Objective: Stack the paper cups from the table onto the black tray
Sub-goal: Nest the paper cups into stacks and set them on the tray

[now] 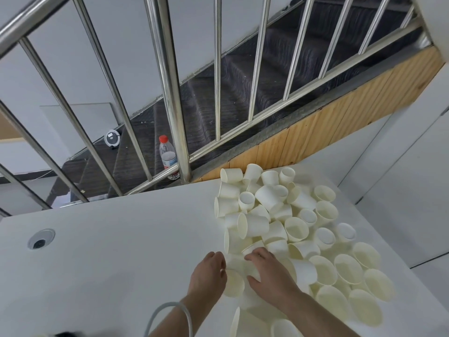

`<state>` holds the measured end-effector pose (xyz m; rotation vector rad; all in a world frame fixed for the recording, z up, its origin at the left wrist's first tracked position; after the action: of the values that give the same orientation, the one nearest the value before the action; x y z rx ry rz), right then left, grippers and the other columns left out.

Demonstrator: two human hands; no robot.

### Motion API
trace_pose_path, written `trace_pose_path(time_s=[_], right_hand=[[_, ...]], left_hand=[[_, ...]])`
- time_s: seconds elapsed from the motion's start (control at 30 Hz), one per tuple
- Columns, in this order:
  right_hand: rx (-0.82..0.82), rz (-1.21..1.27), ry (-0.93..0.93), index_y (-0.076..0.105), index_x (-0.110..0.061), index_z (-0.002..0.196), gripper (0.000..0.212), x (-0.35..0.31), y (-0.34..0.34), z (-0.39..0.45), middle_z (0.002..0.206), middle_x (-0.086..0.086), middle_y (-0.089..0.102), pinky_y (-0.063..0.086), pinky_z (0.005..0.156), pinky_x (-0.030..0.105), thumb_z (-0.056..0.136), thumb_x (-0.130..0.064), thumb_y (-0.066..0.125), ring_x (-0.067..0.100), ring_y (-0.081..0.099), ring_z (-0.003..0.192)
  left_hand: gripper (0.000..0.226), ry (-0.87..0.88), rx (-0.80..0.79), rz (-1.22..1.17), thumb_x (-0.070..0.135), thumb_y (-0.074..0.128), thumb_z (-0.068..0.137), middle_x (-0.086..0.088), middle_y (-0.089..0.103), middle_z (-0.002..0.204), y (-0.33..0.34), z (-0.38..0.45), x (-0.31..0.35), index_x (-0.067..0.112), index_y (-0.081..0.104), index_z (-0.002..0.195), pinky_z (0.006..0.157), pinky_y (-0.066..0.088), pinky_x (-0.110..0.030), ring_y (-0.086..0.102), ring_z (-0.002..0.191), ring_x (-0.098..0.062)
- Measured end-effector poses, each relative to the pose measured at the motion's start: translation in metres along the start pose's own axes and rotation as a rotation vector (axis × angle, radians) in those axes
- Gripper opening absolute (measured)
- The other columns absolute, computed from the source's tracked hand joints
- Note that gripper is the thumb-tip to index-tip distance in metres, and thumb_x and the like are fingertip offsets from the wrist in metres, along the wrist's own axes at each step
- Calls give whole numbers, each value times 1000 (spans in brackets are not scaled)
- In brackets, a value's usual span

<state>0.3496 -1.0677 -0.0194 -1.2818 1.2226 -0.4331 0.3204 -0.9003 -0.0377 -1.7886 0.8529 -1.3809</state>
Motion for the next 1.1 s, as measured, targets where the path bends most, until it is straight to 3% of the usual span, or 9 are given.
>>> trace_pose_path(time_s=[0.2,0.3,0.5,0.6,0.7,0.77,1.1], right_hand=[[18,-7,-13,45,-25,139,45,-9,-1,6,137,-15,39,40,100,20,96,-31,53,5,40,128],[40,-10,1,46,-26,138,43,-8,-4,8,135,-14,42,41,98,20,95,-30,53,5,42,126],[196,-103,6,47,-24,136,48,-5,-23,26,129,-7,43,48,86,24,90,-31,60,13,43,121],[243,-213,4,44,-21,140,65,-8,-33,42,136,1,40,49,92,37,81,-32,72,25,44,127],[135,-335,33,20,-26,151,77,-12,-38,58,155,3,15,33,110,40,88,-35,63,26,17,143],[91,-396,26,14,-26,152,80,-14,-38,69,158,3,7,29,113,41,88,-33,62,27,11,145],[13,-523,-10,26,-23,146,67,-10,-24,96,149,5,24,23,113,42,87,-9,55,26,30,136]], left_hand=[[18,-85,46,-20,12,45,90,7,57,98,-14,-2,-15,20,55,103,68,46,-21,56,85,-11],[25,-87,46,18,21,46,93,9,56,110,-16,-5,-19,25,52,116,76,50,-25,58,95,-11],[72,30,-75,105,60,56,82,10,34,141,-11,-6,-13,30,30,142,95,45,-31,35,129,-13],[86,51,-159,173,61,64,76,6,26,147,-7,-4,-9,29,23,145,101,41,-36,27,135,-18],[78,79,-182,232,45,66,80,2,26,145,-5,-3,-6,28,24,144,99,43,-36,30,132,-20],[70,81,-181,237,33,63,83,2,30,142,-6,-1,-6,26,27,142,96,44,-34,32,128,-21],[63,53,-115,157,26,58,83,2,33,139,-19,10,-11,25,32,140,92,47,-35,34,127,-21]])
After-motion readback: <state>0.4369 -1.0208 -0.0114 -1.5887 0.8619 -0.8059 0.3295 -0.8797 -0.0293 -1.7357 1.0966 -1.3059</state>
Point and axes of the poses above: each hand's wrist, its own z-axis towards the middle knuckle, its own y-axis out of the palm, x = y × z, the point moved 2 cm from there along z, towards the middle knuckle
